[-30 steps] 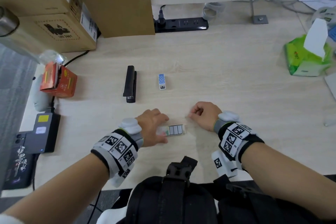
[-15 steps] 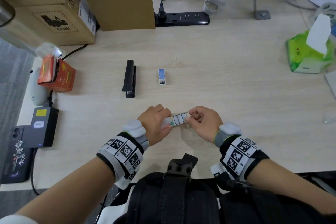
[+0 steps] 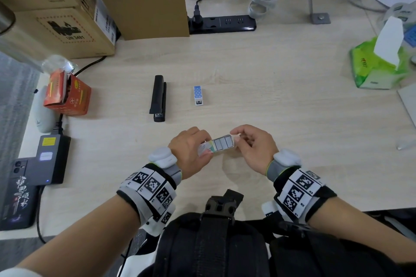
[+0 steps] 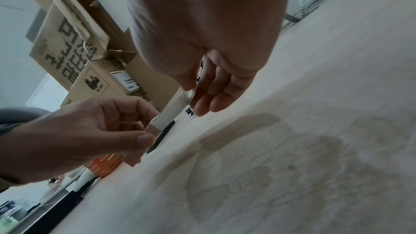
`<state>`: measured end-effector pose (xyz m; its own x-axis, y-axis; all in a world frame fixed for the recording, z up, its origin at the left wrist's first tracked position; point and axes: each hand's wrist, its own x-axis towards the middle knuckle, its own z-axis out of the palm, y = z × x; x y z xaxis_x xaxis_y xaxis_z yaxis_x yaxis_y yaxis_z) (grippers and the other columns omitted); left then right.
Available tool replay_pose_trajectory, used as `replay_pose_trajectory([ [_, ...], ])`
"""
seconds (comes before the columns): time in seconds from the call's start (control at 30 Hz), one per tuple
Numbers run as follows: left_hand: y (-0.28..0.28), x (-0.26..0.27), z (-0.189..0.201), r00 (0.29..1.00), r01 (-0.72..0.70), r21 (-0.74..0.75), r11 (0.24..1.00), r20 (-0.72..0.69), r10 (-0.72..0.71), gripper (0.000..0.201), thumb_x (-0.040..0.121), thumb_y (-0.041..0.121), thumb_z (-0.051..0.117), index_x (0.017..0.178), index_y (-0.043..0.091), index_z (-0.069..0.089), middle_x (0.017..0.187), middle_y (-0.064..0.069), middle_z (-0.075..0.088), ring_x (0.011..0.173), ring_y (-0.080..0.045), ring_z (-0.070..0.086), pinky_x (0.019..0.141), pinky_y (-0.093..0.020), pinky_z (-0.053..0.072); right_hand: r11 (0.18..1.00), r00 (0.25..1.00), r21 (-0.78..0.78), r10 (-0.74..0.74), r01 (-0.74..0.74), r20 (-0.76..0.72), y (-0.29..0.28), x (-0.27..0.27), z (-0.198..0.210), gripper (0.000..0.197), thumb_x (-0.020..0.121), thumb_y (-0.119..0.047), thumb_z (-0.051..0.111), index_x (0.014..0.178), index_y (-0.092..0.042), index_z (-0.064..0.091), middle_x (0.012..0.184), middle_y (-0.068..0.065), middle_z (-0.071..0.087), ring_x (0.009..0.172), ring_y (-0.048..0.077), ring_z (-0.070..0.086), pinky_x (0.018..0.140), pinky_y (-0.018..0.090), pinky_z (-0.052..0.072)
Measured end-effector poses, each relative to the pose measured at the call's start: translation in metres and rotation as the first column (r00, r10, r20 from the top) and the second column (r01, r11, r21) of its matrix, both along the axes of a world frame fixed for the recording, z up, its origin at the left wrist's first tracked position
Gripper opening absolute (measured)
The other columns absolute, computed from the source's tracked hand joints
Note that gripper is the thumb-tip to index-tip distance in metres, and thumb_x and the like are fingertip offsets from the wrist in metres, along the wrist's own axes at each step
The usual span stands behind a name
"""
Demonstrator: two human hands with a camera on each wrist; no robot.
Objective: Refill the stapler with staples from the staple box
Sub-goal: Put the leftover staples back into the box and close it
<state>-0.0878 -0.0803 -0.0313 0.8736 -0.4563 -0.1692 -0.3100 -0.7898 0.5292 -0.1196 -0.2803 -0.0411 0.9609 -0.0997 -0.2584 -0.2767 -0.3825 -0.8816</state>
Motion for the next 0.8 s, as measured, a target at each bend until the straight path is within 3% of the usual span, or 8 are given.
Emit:
replay_pose_trajectory([
  [0.07,0.0,0.0,0.001,1.0,-0.008,0.002,1.0,0.01,0.008,0.026,0.073,0.035,0.069,0.095,0.023,0.059,0.089,0.003,0.057,0.076,-0.019,0.052,0.063,-0.027,0.033,0.999,1.0,0.043,0.005,-0.005,0.016,0.002,-0.001,0.003,0.027,0.088,-0.014,0.061,0.087,-0.041,0.067,0.073,0.002,0.064,0.072,0.034,0.065,0.072,0.04,0.057],
  [0.13,0.0,0.001,0.0,1.0,-0.021,-0.01,1.0,0.02,0.021,0.027,0.073,0.036,0.07,0.094,0.023,0.06,0.088,0.003,0.058,0.074,-0.019,0.052,0.061,-0.027,0.032,0.997,1.0,0.069,0.022,-0.022,0.007,0.002,0.0,0.003,0.028,0.086,-0.015,0.064,0.092,-0.043,0.067,0.078,-0.006,0.063,0.071,0.032,0.064,0.068,0.03,0.054],
  [0.27,-0.002,0.002,0.0,0.999,-0.033,-0.033,0.999,0.03,0.034,0.026,0.073,0.035,0.07,0.093,0.023,0.06,0.086,0.003,0.058,0.073,-0.019,0.053,0.061,-0.026,0.032,0.997,0.998,0.028,0.068,-0.069,0.012,0.004,0.002,0.002,0.03,0.087,-0.018,0.064,0.114,-0.03,0.066,0.091,-0.007,0.062,0.064,0.015,0.054,0.066,0.016,0.045],
  [0.37,-0.004,0.001,0.001,0.998,-0.033,-0.042,0.999,0.047,0.035,0.026,0.073,0.033,0.07,0.094,0.021,0.061,0.087,0.001,0.059,0.075,-0.022,0.054,0.062,-0.027,0.031,0.995,0.998,0.073,0.062,-0.063,0.017,0.008,0.001,0.003,0.029,0.091,-0.018,0.058,0.116,-0.031,0.065,0.097,-0.008,0.066,0.079,0.017,0.063,0.077,0.024,0.052],
  [0.47,-0.004,0.001,0.002,0.997,-0.019,-0.038,0.999,0.075,0.021,0.027,0.074,0.031,0.07,0.096,0.02,0.061,0.09,-0.001,0.06,0.078,-0.024,0.053,0.063,-0.028,0.032,0.991,1.0,0.133,-0.024,0.027,-0.018,0.01,0.004,0.004,0.033,0.087,-0.012,0.061,0.099,-0.044,0.066,0.082,-0.008,0.068,0.073,0.02,0.065,0.077,0.037,0.056],
  [0.57,-0.005,0.003,0.004,0.994,-0.008,-0.053,0.999,0.105,0.014,0.028,0.074,0.027,0.069,0.1,0.019,0.061,0.094,-0.002,0.06,0.081,-0.025,0.053,0.066,-0.027,0.034,0.979,0.994,0.176,-0.09,0.1,-0.061,0.012,0.008,0.003,0.027,0.084,-0.009,0.065,0.099,-0.031,0.066,0.075,0.0,0.066,0.071,0.028,0.066,0.076,0.043,0.057],
  [0.67,-0.007,0.006,0.005,0.992,0.006,-0.075,0.997,0.13,0.004,0.029,0.075,0.025,0.07,0.102,0.018,0.061,0.095,-0.003,0.061,0.083,-0.027,0.054,0.067,-0.028,0.036,0.956,0.984,0.245,-0.134,0.159,-0.116,0.015,0.012,0.007,0.018,0.082,-0.003,0.067,0.097,-0.013,0.067,0.071,0.004,0.065,0.064,0.02,0.062,0.072,0.039,0.056],
  [0.8,-0.012,0.007,0.007,0.987,0.048,-0.106,0.993,0.159,-0.031,0.029,0.075,0.023,0.07,0.102,0.017,0.062,0.094,-0.004,0.061,0.082,-0.027,0.054,0.065,-0.03,0.039,0.94,0.98,0.326,-0.04,0.104,-0.195,0.019,0.015,0.013,0.023,0.076,-0.003,0.074,0.098,-0.006,0.067,0.07,0.007,0.067,0.062,0.019,0.061,0.061,0.029,0.053],
])
